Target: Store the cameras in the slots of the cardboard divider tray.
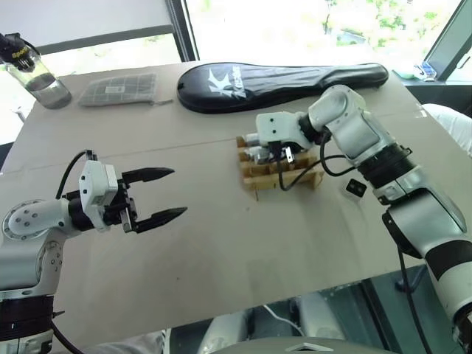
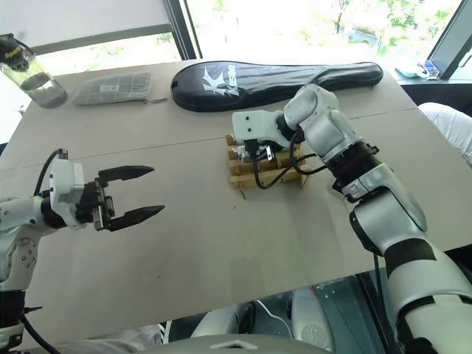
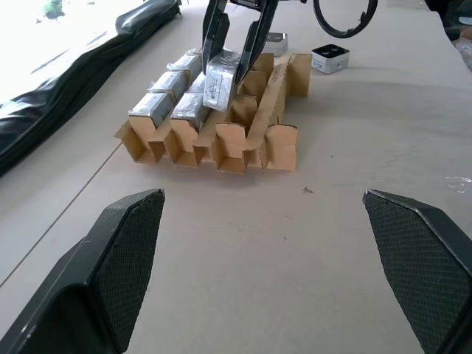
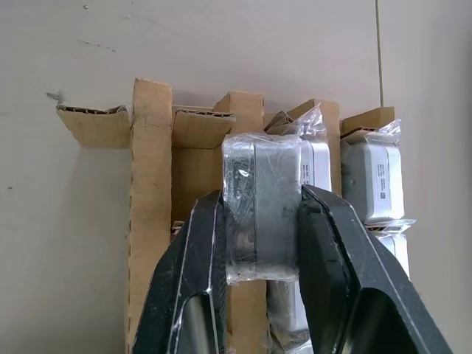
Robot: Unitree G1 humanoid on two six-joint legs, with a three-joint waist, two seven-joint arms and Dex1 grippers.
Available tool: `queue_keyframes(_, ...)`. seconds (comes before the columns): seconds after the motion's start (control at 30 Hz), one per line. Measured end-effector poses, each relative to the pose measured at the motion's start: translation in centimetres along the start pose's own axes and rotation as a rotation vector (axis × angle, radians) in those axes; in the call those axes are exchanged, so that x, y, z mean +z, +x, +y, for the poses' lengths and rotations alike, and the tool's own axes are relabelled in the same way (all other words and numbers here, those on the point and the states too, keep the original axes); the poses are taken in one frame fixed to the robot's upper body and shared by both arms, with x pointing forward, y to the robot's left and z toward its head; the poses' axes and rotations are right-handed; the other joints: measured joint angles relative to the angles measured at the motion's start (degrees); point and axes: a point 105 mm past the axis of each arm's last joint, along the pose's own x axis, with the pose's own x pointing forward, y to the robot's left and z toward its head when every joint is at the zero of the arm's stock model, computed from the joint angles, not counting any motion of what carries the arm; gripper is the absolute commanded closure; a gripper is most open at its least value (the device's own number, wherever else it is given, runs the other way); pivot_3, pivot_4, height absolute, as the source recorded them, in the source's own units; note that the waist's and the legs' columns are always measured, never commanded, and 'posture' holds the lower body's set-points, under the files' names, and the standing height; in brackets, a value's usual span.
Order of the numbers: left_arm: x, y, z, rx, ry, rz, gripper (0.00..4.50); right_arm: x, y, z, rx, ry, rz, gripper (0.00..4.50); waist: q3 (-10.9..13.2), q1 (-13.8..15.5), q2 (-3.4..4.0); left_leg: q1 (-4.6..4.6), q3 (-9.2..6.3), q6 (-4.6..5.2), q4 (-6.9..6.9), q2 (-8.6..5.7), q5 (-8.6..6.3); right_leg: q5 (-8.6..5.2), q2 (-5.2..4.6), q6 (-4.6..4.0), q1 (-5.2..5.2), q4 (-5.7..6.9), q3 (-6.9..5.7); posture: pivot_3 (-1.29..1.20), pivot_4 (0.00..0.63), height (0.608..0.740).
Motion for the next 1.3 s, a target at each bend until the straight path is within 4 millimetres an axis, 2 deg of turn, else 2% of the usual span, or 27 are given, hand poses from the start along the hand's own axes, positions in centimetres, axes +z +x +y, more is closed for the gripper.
queue_keyframes(0.33, 0.1, 0.1, 0.1, -0.003, 0.005, -0.003, 0.00, 0.7, 0.5, 0.3, -0.001, -0.046, -0.022, 3.74, -0.01, 0.15, -0.01, -0.01, 0.01, 0.00, 0.11, 0.00, 0.00, 0.00, 0.00, 0.00, 0.01, 0.01, 0.00, 0.00, 0.150, 0.740)
queue_keyframes(0.5, 0.2, 0.1, 0.1, -0.005, 0.006, -0.004, 0.00, -0.4, 1.1, 1.9, 0.058, -0.003, -0.012, 3.74, -0.01, 0.13, -0.01, -0.01, 0.02, 0.00, 0.14, 0.00, 0.00, 0.00, -0.01, 0.00, 0.00, 0.04, 0.02, 0.00, 0.150, 0.740)
queue_keyframes(0.77, 0.1, 0.1, 0.0, -0.013, 0.006, -0.004, 0.00, -0.2, 1.7, 1.9, 0.056, 0.015, -0.013, 3.74, -0.02, 0.10, -0.03, 0.00, 0.02, 0.00, 0.14, 0.00, 0.00, 0.00, 0.00, -0.01, 0.00, 0.04, 0.02, 0.00, 0.150, 0.740)
queue_keyframes(0.87, 0.2, 0.1, 0.0, -0.014, 0.006, -0.004, 0.00, -0.8, 2.4, 1.9, 0.056, 0.051, -0.011, 3.74, -0.02, 0.06, -0.04, 0.02, 0.03, 0.00, 0.14, 0.00, 0.00, 0.00, 0.01, -0.01, 0.00, 0.05, 0.02, 0.00, 0.150, 0.740)
queue_keyframes(0.93, 0.1, 0.1, -0.1, -0.014, 0.005, -0.004, 0.00, -1.1, 2.5, 1.8, 0.053, 0.050, -0.013, 2.70, -0.03, 0.03, -0.04, 0.04, 0.04, 0.00, 0.14, 0.00, 0.00, 0.01, 0.01, -0.01, 0.01, 0.06, 0.05, 0.00, 0.150, 0.740)
queue_keyframes(1.13, 0.1, 0.1, -0.1, -0.014, 0.005, -0.003, 0.00, -0.8, 2.1, 1.2, 0.032, 0.035, -0.036, 0.14, -0.04, 0.02, -0.06, 0.03, 0.05, 0.00, 0.15, 0.00, 0.00, 0.01, 0.01, -0.01, 0.01, 0.04, 0.05, 0.00, 0.150, 0.740)
queue_keyframes(1.2, 0.2, 0.2, 0.0, -0.018, 0.007, -0.006, 0.00, -0.6, 1.6, 1.3, 0.030, 0.058, -0.053, 0.14, -0.03, 0.07, -0.04, 0.01, 0.03, 0.00, 0.16, 0.00, 0.00, 0.01, 0.00, -0.01, 0.00, 0.05, 0.04, 0.00, 0.150, 0.740)
queue_keyframes(1.3, 0.2, 0.3, 0.1, -0.022, 0.005, -0.009, 0.00, 0.1, -1.3, 1.1, -0.014, 0.090, -0.109, 0.14, -0.02, 0.43, -0.03, -0.12, -0.09, 0.00, 0.31, -0.01, 0.00, 0.01, -0.01, -0.01, 0.01, 0.04, -0.06, 0.00, 0.150, 0.740)
